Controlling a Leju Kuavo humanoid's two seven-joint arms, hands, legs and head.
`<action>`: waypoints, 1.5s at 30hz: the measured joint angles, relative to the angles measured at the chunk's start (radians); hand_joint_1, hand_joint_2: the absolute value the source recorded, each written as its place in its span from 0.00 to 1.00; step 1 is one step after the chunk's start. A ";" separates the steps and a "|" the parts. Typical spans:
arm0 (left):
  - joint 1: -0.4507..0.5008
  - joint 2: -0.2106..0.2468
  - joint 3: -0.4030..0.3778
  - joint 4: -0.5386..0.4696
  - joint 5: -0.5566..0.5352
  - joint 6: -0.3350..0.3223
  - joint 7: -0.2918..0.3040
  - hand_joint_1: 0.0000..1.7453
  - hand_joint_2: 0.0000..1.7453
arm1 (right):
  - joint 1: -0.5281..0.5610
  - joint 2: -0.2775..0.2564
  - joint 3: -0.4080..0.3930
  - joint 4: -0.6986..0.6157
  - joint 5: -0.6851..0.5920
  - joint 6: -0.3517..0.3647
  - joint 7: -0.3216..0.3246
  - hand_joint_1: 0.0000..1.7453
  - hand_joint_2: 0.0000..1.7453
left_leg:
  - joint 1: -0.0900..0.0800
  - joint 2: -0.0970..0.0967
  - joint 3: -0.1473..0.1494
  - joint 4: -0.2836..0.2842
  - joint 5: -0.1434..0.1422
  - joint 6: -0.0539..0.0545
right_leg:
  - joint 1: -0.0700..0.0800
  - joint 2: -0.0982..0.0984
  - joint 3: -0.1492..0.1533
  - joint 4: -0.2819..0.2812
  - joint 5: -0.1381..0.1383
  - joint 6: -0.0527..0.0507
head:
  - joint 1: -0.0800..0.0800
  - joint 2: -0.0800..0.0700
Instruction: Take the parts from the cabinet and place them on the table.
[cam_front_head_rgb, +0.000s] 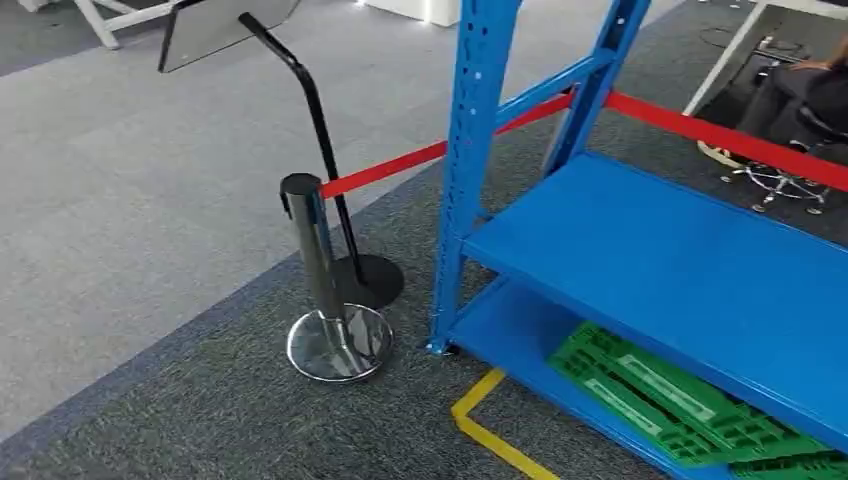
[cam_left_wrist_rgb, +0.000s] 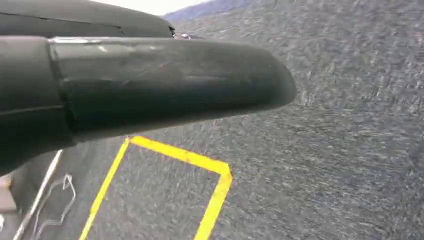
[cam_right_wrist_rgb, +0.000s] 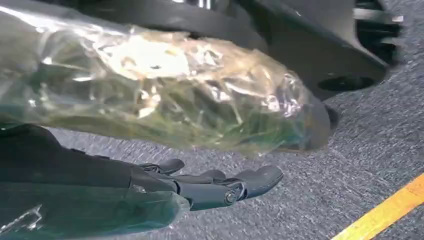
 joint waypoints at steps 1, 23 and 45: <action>0.001 0.000 0.001 0.000 -0.001 0.009 -0.001 0.00 0.00 | 0.002 0.000 0.000 0.000 0.000 0.000 0.000 0.00 0.00 | -0.001 0.018 -0.001 0.001 0.000 0.000 | -0.001 -0.002 -0.026 0.058 -0.016 0.003 | 0.001 0.000; -0.002 -0.006 0.044 0.000 0.021 0.040 -0.094 0.00 0.00 | 0.002 0.000 -0.008 0.001 -0.007 0.011 0.001 0.00 0.00 | 0.000 -0.091 -0.006 0.016 -0.002 -0.023 | 0.006 0.104 0.145 -0.249 0.139 -0.041 | -0.014 0.000; -0.008 -0.020 0.102 -0.001 0.074 0.022 -0.167 0.00 0.00 | 0.003 0.000 -0.015 0.001 -0.006 0.012 -0.003 0.00 0.00 | 0.004 0.001 -0.060 0.194 -0.133 -0.053 | -0.006 -0.007 0.154 -0.256 0.132 -0.053 | -0.010 0.000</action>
